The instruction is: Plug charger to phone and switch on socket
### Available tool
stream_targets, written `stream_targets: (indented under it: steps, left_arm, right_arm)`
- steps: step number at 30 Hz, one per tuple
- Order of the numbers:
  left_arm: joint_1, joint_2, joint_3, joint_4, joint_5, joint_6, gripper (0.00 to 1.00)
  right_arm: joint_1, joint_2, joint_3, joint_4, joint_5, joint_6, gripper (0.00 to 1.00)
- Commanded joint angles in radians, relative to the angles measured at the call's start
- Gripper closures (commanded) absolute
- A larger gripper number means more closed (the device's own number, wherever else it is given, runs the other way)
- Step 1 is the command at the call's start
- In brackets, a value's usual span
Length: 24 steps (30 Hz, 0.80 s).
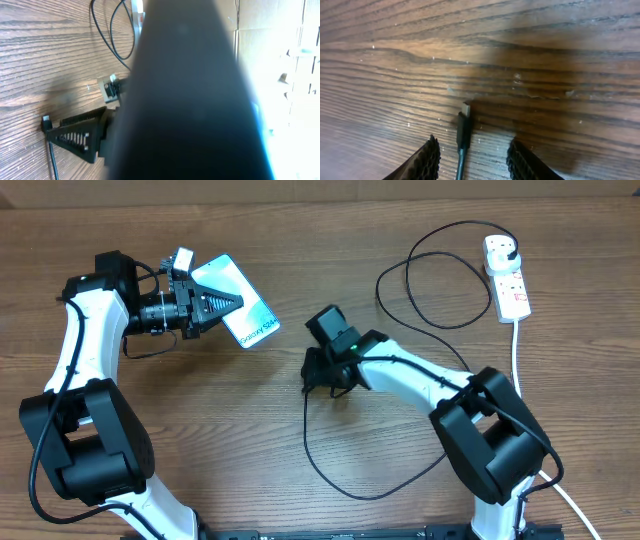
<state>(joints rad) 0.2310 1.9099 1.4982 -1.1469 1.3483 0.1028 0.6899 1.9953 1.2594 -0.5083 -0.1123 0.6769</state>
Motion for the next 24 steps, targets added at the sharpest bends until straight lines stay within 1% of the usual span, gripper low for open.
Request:
stream_targets:
  steps: [1,5,9,15,19,24]
  left_arm:
    - [0.0,-0.008,0.01,-0.001,0.028,-0.006,0.96]
    - [0.0,-0.008,0.01,-0.001,0.028,-0.006,0.96]
    - [0.0,-0.008,0.01,-0.004,0.028,-0.006,0.96]
    - [0.0,-0.008,0.01,-0.009,0.028,-0.006,0.96]
    - [-0.001,-0.008,0.01,-0.013,0.028,-0.006,0.96]
    - [-0.001,-0.008,0.01,-0.027,0.028,-0.006,0.95]
  right_arm:
    - [0.06,0.01,0.015,-0.04,0.156,0.004,0.56]
    - [0.096,0.011,0.045,-0.07,0.251,0.004,0.6]
    - [0.096,0.02,0.045,-0.066,0.286,0.008,0.62]
    - [0.094,0.03,0.048,-0.094,0.33,0.012,0.64]
    - [0.076,0.03,0.096,-0.218,0.402,0.061,0.65]
    - [0.032,0.03,0.164,-0.364,0.403,0.094,0.67]
